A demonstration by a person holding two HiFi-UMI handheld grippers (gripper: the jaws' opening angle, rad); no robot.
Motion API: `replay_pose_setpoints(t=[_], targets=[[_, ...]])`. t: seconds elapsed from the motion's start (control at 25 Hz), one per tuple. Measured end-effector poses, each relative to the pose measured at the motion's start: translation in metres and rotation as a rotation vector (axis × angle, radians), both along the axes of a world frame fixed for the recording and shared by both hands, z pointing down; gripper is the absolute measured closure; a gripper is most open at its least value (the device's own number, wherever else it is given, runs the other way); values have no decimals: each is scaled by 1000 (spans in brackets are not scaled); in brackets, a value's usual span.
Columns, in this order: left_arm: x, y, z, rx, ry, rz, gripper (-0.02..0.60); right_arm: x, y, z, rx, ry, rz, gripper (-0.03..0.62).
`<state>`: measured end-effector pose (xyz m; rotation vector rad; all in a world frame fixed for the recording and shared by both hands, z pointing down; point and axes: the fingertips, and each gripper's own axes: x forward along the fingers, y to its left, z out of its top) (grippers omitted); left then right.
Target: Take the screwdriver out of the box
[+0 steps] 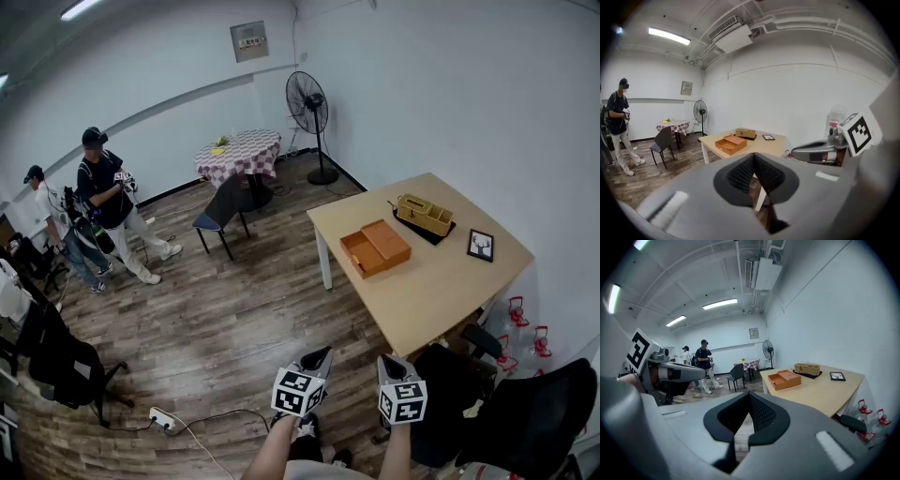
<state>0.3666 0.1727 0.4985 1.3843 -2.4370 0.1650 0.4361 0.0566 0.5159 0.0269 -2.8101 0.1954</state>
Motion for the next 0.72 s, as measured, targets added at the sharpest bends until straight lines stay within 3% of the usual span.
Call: replay_pose_setpoints(t=[0.36,0.72], targets=[[-35,5,10,15,40,-5,529,-31,-12,6,-8,19,31,595],[-107,-5,0,69,47,69,529,-97,-18,-7,7,1,54,595]])
